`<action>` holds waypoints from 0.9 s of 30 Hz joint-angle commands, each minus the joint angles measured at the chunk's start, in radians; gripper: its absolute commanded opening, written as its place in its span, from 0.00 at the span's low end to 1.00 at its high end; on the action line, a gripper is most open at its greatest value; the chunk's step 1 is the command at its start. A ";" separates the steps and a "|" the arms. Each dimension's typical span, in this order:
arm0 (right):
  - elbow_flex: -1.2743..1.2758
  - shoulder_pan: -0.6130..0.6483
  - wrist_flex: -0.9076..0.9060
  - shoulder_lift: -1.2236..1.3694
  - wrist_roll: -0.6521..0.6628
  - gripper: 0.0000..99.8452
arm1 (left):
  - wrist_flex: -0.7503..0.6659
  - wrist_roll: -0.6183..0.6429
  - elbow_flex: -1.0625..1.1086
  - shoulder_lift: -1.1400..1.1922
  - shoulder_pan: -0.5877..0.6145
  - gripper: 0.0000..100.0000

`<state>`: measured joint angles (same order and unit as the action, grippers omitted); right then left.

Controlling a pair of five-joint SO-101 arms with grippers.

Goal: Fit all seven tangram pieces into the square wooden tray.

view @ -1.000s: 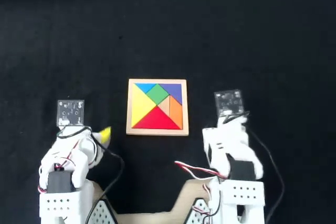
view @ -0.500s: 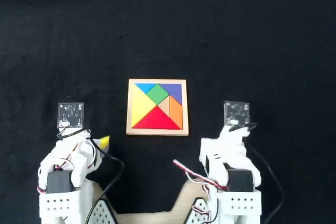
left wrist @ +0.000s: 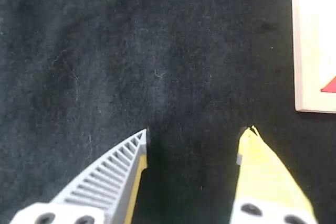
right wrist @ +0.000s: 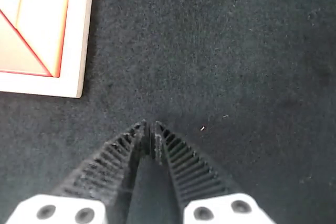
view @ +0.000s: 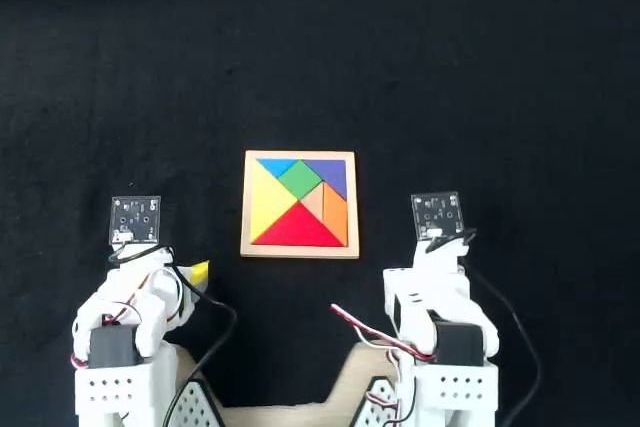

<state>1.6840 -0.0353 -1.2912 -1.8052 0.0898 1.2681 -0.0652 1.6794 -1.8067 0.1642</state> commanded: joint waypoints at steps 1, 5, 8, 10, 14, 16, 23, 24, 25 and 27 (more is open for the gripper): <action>0.001 -0.009 -0.006 -0.073 0.012 0.01 | 0.000 -0.008 0.019 -0.003 0.002 0.27; 0.001 -0.009 -0.006 -0.073 0.012 0.01 | 0.000 -0.005 0.019 -0.005 0.010 0.27; 0.001 -0.014 -0.006 -0.073 0.014 0.01 | 0.002 -0.008 0.019 -0.008 0.005 0.28; 0.001 -0.017 -0.006 -0.073 0.017 0.01 | 0.002 -0.008 0.019 -0.008 0.010 0.28; 0.001 -0.017 -0.006 -0.073 0.017 0.01 | 0.002 -0.008 0.019 -0.008 0.010 0.28; 0.001 -0.017 -0.006 -0.073 0.017 0.01 | 0.002 -0.008 0.019 -0.008 0.010 0.28; 0.001 -0.017 -0.006 -0.073 0.017 0.01 | 0.002 -0.008 0.019 -0.008 0.010 0.28; 0.001 -0.017 -0.006 -0.073 0.017 0.01 | 0.002 -0.008 0.019 -0.008 0.010 0.28; 0.001 -0.017 -0.006 -0.073 0.017 0.01 | 0.002 -0.008 0.019 -0.008 0.010 0.28; 0.001 -0.017 -0.006 -0.073 0.017 0.01 | 0.002 -0.008 0.019 -0.008 0.010 0.28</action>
